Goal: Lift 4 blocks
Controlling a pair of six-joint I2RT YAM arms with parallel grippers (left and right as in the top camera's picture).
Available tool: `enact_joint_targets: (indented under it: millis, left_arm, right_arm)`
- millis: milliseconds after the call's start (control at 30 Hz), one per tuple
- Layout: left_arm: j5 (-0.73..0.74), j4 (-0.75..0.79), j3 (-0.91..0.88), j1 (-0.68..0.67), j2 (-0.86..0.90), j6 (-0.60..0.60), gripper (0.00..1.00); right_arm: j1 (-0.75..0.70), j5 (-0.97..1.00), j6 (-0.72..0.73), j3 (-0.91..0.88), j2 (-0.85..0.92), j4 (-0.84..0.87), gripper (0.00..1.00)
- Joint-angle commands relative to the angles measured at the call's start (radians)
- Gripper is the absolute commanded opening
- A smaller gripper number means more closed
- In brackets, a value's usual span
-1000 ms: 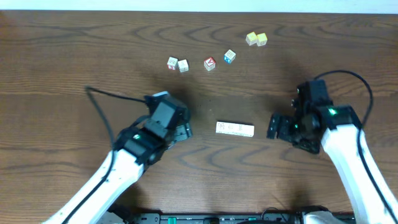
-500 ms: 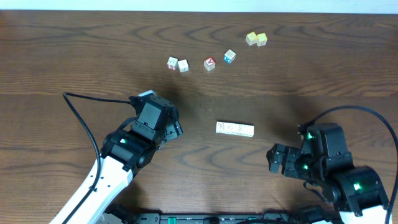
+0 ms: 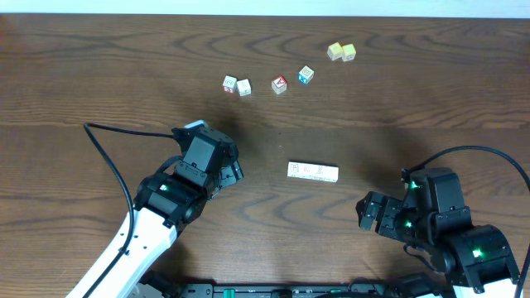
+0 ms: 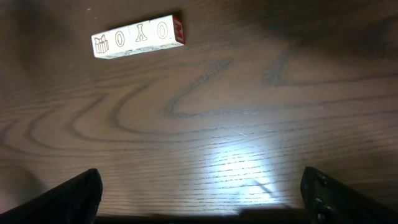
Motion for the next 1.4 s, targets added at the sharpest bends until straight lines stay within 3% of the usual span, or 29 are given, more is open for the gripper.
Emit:
enact_joint_targets:
  millis: [0, 267, 500, 633, 833, 1167, 1367]
  left_arm:
    - [-0.019, -0.004, 0.017, 0.005, 0.000, 0.002, 0.76]
    - [-0.019, -0.004, 0.017, 0.005, 0.000, 0.002, 0.76]
    - [-0.019, -0.004, 0.017, 0.005, 0.000, 0.002, 0.76]
    - [-0.019, -0.004, 0.017, 0.005, 0.000, 0.002, 0.76]
    - [-0.019, -0.004, 0.017, 0.005, 0.000, 0.002, 0.76]
    - [-0.019, -0.004, 0.017, 0.005, 0.000, 0.002, 0.76]
    - [-0.019, -0.004, 0.017, 0.005, 0.000, 0.002, 0.76]
  right_arm:
    - [0.005, 0.014, 0.006, -0.006, -0.002, -0.005, 0.99]
    - [0.004, 0.084, -0.015, -0.006, 0.000, 0.071, 0.99]
    - [-0.024, 0.045, -0.223, -0.061, -0.070, 0.274, 0.99]
    - [-0.111, -0.104, -0.373, -0.180, -0.215, 0.437, 0.99]
    - [-0.253, -0.179, -0.419, -0.379, -0.465, 0.615, 0.99]
    - [-0.258, -0.170, -0.505, -0.697, -0.748, 1.041, 0.99]
    - [-0.257, -0.157, -0.504, -0.826, -0.780, 1.238, 0.99]
